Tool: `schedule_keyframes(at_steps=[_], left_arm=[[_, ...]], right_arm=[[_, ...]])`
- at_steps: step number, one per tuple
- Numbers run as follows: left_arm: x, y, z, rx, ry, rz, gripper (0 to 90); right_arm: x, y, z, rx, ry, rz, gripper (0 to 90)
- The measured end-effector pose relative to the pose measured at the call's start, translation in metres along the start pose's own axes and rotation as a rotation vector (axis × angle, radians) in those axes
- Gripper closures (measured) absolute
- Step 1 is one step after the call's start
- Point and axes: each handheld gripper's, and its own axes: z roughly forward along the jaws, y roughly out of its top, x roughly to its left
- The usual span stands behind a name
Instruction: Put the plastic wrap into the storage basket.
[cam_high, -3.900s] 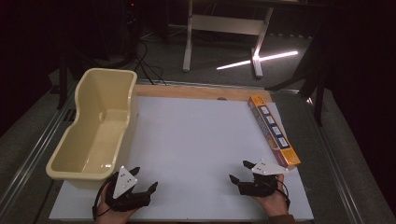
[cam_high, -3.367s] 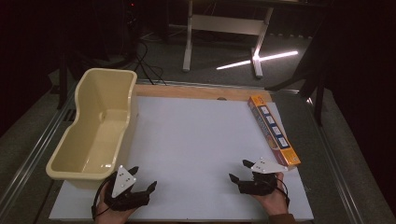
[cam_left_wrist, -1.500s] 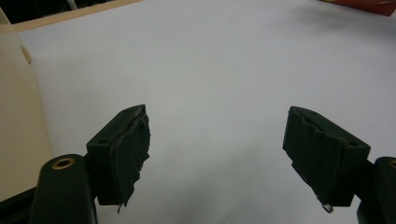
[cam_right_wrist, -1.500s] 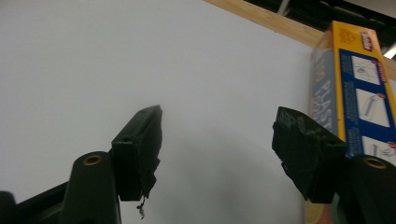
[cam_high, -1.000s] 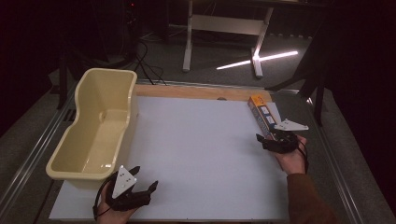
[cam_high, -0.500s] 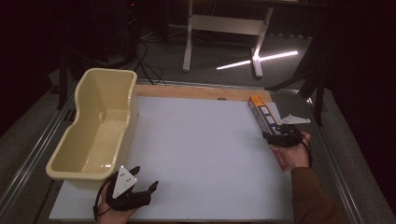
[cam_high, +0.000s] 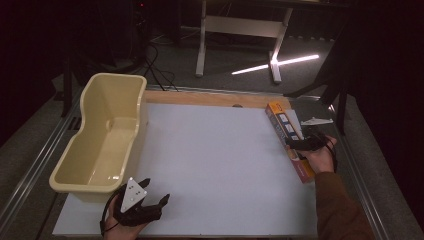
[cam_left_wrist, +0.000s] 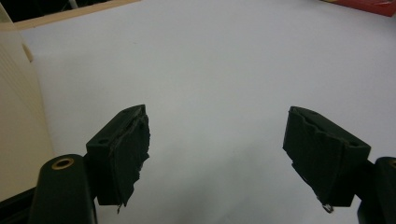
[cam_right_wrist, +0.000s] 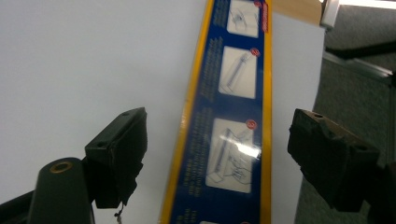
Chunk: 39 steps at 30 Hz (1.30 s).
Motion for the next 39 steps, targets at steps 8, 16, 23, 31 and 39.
schedule_keyframes(at_steps=[8,16,23,31,39], left_arm=[[0.0,0.0,0.0,0.001,0.001,0.0,22.7],[-0.001,0.0,0.0,0.003,0.001,0.0,22.7],[0.0,0.0,-0.001,0.0,0.001,-0.002,22.9],[0.0,-0.001,-0.001,-0.002,0.003,-0.006,23.1],[0.0,-0.001,-0.001,0.0,0.001,-0.005,23.1]], right_arm=[[-0.004,-0.002,0.012,0.061,0.014,0.024,24.9],[-0.005,0.003,0.02,0.134,0.007,0.044,35.4],[0.002,0.005,0.017,0.182,-0.016,0.052,37.5],[0.017,-0.007,-0.001,0.249,0.028,0.008,37.4],[0.028,-0.01,-0.014,0.363,0.081,-0.079,36.2]])
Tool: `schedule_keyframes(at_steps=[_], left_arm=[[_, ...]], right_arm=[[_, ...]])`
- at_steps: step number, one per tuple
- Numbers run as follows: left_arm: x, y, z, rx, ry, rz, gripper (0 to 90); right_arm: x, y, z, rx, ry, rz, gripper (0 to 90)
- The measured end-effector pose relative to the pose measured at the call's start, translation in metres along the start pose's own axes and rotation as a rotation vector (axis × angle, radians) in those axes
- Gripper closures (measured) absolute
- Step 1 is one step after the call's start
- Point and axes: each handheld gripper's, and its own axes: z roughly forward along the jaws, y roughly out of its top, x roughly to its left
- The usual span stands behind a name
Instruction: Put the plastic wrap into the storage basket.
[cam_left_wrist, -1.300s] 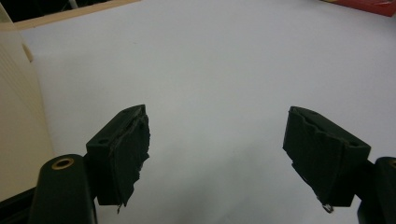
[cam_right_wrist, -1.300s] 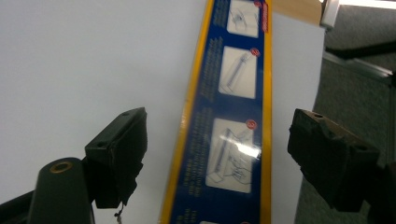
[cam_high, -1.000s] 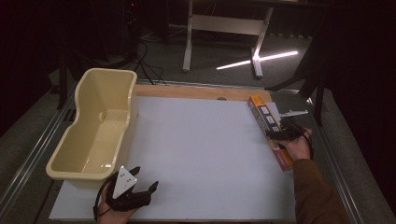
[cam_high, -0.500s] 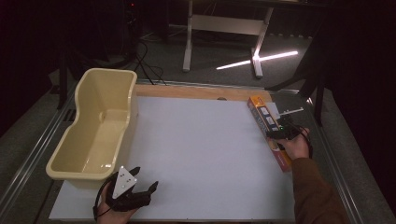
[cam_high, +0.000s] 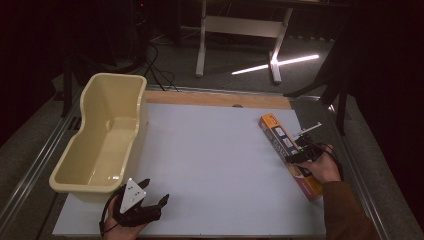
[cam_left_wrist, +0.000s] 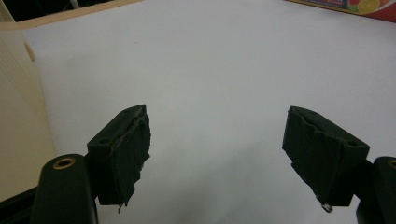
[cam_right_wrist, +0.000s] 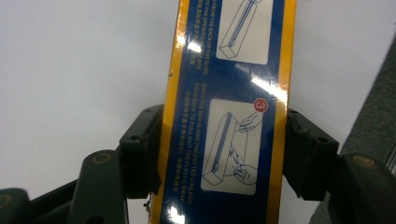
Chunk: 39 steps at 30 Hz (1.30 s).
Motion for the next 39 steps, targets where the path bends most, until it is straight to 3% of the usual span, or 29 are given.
schedule_keyframes(at_steps=[4,7,10,17,21,24,26,28,30,34,35,37,38,39], left_arm=[[-0.001,0.0,0.0,-0.002,-0.002,0.002,23.2],[0.0,0.0,0.0,0.002,-0.001,0.002,23.1],[0.0,0.0,0.0,-0.001,-0.002,0.001,23.1],[0.0,0.0,0.0,-0.001,-0.003,0.002,23.1],[0.0,0.0,-0.001,-0.003,0.0,0.0,23.2],[0.001,0.0,-0.001,-0.004,0.0,-0.006,23.1],[0.001,0.0,-0.001,-0.005,0.0,-0.005,23.2],[0.0,0.0,-0.001,-0.003,0.001,-0.004,23.2],[0.0,0.0,-0.001,-0.003,0.002,-0.004,23.2],[0.0,0.0,-0.001,-0.005,0.004,-0.005,23.2],[0.0,0.0,-0.001,-0.005,0.004,-0.006,23.2],[0.0,0.0,-0.001,-0.005,0.003,-0.005,23.2],[0.0,0.0,-0.001,-0.004,0.002,-0.003,23.3],[0.0,0.0,-0.001,-0.004,0.002,-0.003,23.3]], right_arm=[[-0.002,0.004,0.002,0.019,0.014,-0.01,34.7],[-0.008,0.017,0.012,0.034,0.054,-0.015,32.5],[-0.009,0.024,0.017,0.053,0.06,-0.022,32.2],[-0.011,0.05,0.03,0.196,0.073,-0.031,32.7],[-0.016,0.056,0.034,0.286,0.107,0.044,35.5],[-0.011,0.061,0.033,0.346,0.062,0.093,38.9],[-0.005,0.062,0.033,0.375,0.056,0.102,39.2],[0.0,0.062,0.031,0.392,0.107,0.137,39.2],[0.006,0.062,0.028,0.385,0.15,0.155,39.2],[0.017,0.063,0.024,0.363,0.162,0.15,39.3],[0.025,0.065,0.017,0.312,0.192,0.155,39.3],[0.028,0.066,0.014,0.293,0.206,0.157,39.3],[0.033,0.068,0.006,0.239,0.257,0.179,39.3],[0.033,0.068,0.006,0.239,0.257,0.179,39.3]])
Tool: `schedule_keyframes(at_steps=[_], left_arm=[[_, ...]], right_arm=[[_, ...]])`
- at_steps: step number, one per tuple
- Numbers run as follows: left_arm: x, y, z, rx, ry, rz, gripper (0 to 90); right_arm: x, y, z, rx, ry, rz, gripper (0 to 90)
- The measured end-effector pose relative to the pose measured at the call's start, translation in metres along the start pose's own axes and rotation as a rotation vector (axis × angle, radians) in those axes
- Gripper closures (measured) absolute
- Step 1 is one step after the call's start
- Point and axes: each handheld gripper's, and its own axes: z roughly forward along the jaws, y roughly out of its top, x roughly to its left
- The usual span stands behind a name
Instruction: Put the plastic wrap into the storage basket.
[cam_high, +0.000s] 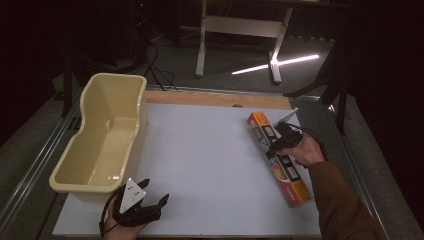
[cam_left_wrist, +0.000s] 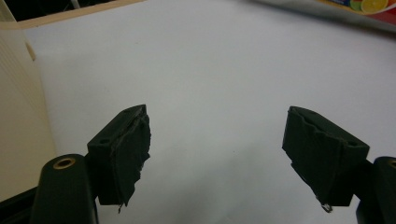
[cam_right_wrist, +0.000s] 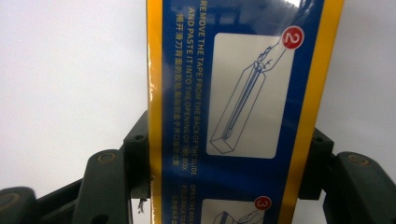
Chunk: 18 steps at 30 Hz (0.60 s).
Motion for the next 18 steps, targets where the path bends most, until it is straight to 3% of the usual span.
schedule_keyframes(at_steps=[1,2,3,6,7,10,11,12,13,18], left_arm=[[0.0,0.0,0.0,0.0,0.0,0.001,23.3],[0.0,0.0,0.0,0.0,0.0,0.001,23.3],[0.0,0.0,0.0,-0.002,0.0,0.001,23.3],[0.0,0.0,0.0,-0.002,-0.001,0.001,23.3],[0.0,0.0,-0.001,-0.004,-0.002,0.0,23.3],[0.0,0.0,0.0,-0.002,-0.001,0.001,23.3],[-0.001,0.0,0.0,-0.002,-0.001,0.003,23.3],[-0.001,0.0,0.0,-0.002,-0.001,0.003,23.3],[-0.001,0.0,-0.001,-0.005,-0.001,0.002,23.3],[0.0,0.001,-0.001,-0.006,-0.002,0.002,23.2]], right_arm=[[0.009,0.001,-0.005,-0.047,0.069,0.006,39.4],[0.009,0.001,-0.005,-0.047,0.069,0.006,39.4],[0.017,0.003,-0.01,-0.079,0.119,0.011,39.4],[0.026,0.005,-0.012,-0.107,0.158,0.003,39.4],[0.038,0.007,-0.015,-0.133,0.195,-0.007,39.4],[0.048,0.009,-0.016,-0.149,0.219,-0.016,39.4],[0.062,0.012,-0.016,-0.171,0.247,-0.027,39.4],[0.062,0.012,-0.016,-0.171,0.247,-0.027,39.4],[0.073,0.015,-0.017,-0.187,0.275,-0.027,39.4],[0.097,0.022,-0.019,-0.219,0.351,-0.043,39.4]])
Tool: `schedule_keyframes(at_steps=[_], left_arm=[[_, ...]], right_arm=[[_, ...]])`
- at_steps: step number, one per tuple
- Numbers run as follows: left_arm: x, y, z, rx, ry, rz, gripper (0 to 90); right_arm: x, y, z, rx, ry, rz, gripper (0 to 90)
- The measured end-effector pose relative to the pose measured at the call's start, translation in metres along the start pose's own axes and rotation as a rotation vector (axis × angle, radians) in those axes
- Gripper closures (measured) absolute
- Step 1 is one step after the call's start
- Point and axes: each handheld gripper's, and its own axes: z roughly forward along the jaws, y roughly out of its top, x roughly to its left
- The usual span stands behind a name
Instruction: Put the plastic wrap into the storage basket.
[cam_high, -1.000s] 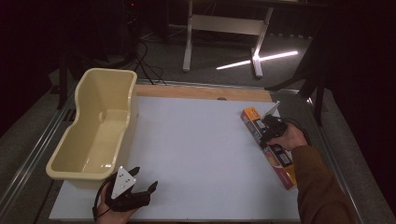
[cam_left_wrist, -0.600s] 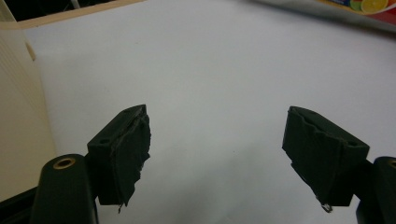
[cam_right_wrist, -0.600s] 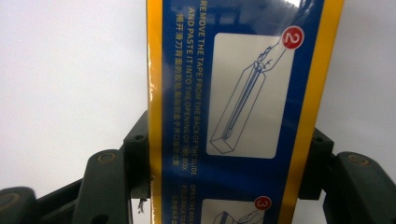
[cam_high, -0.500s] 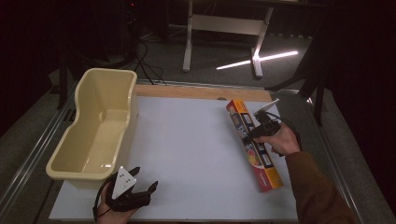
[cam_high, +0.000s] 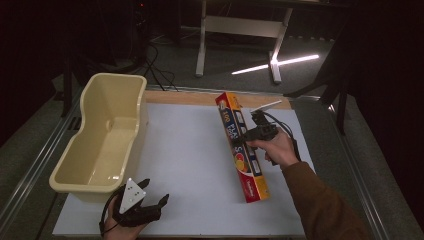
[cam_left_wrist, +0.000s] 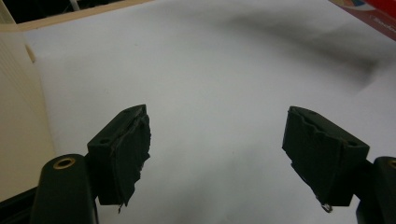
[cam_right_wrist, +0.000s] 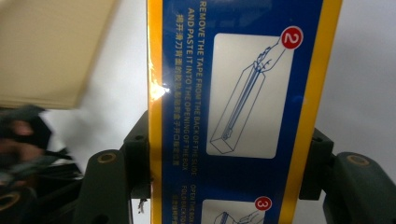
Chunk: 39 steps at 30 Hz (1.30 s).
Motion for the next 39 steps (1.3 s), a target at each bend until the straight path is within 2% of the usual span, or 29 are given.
schedule_keyframes(at_steps=[2,4,5,8,14,18,26,29,30,35,37,39], left_arm=[[0.0,0.0,0.0,-0.003,0.0,0.001,23.2],[0.0,0.0,-0.001,-0.006,0.0,-0.002,23.2],[0.0,0.0,-0.001,-0.006,0.0,-0.002,23.2],[0.0,0.0,-0.001,-0.008,-0.001,-0.002,23.2],[0.0,0.001,-0.002,-0.013,-0.001,0.0,23.2],[0.0,0.001,-0.002,-0.015,-0.002,0.001,23.2],[-0.001,0.001,-0.003,-0.02,0.001,0.008,23.1],[-0.001,0.0,-0.003,-0.023,-0.001,0.006,23.1],[-0.001,0.0,-0.004,-0.022,-0.001,0.008,23.1],[-0.001,0.0,-0.004,-0.028,-0.002,0.005,23.1],[-0.001,0.0,-0.004,-0.029,-0.005,0.003,23.1],[-0.001,0.0,-0.004,-0.03,-0.006,0.001,23.1]], right_arm=[[0.004,0.001,0.001,-0.004,0.019,0.003,39.4],[0.018,0.007,0.001,-0.03,0.061,-0.003,39.4],[0.018,0.007,0.001,-0.03,0.061,-0.003,39.4],[0.033,0.014,0.0,-0.059,0.108,0.005,39.4],[0.055,0.025,0.002,-0.087,0.148,-0.004,39.4],[0.071,0.031,0.003,-0.094,0.199,-0.013,39.4],[0.11,0.047,0.009,-0.114,0.262,-0.04,39.4],[0.118,0.052,0.011,-0.119,0.285,-0.035,39.4],[0.125,0.058,0.014,-0.127,0.302,-0.028,39.4],[0.133,0.068,0.023,-0.128,0.312,-0.008,39.4],[0.136,0.076,0.028,-0.145,0.314,0.015,39.3],[0.136,0.081,0.031,-0.157,0.34,0.037,39.3]])
